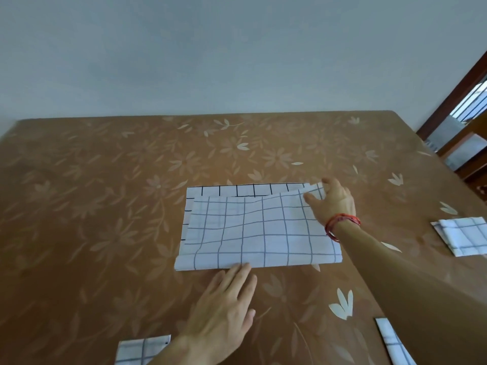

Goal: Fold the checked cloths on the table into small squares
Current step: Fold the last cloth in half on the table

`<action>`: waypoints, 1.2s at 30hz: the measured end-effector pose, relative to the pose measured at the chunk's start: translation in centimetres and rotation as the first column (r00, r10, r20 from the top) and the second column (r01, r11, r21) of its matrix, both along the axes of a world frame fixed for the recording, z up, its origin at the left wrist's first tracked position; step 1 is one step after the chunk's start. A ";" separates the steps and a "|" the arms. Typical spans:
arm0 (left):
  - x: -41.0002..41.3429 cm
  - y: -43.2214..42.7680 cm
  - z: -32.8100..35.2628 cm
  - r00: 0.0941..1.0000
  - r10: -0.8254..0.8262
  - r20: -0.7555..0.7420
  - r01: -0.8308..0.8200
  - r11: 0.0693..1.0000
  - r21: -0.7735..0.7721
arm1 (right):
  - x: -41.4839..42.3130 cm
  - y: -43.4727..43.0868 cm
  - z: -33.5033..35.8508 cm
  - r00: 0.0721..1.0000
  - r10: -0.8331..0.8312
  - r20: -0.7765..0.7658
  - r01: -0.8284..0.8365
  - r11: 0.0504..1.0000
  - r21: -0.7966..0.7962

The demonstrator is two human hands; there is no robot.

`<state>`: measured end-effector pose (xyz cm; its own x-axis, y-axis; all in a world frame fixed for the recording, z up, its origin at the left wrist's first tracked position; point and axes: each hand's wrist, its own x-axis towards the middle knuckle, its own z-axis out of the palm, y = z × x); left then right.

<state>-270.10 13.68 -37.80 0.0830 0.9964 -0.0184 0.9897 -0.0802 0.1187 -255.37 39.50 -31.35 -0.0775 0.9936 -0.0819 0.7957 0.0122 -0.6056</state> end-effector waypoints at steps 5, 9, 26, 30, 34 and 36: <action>-0.4 0.8 0.2 0.999 0.030 -0.042 -0.029 0.999 0.039 | 0.3 -2.4 -0.7 0.965 0.132 0.227 -0.162 0.979 0.121; -0.6 1.2 -0.3 0.997 0.053 -0.052 -0.050 0.998 0.043 | 0.7 -7.2 -2.6 0.859 0.331 0.390 -0.427 0.884 0.190; -0.5 0.9 -0.8 0.991 0.129 0.015 -0.129 0.992 -0.010 | -1.5 -16.7 -7.4 0.593 0.636 0.494 -0.769 0.630 0.111; -1.2 0.1 -0.1 0.985 0.174 0.005 -0.174 0.985 -0.004 | -2.9 -17.5 -7.5 0.593 0.656 0.466 -0.765 0.640 0.072; -3.2 -1.4 0.0 0.964 0.264 -0.035 -0.265 0.964 -0.015 | -4.6 -18.4 -7.3 0.603 0.667 0.439 -0.765 0.639 0.079; -4.1 -2.1 0.0 0.946 0.321 -0.046 -0.323 0.946 -0.036 | -5.6 -19.2 -7.4 0.587 0.693 0.420 -0.786 0.613 0.087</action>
<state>-274.23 11.60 -37.75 -0.2436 0.9681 -0.0580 0.9659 0.2475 0.0761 -260.95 20.32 -38.74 -0.8100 0.5862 -0.0197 0.5763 0.7892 -0.2121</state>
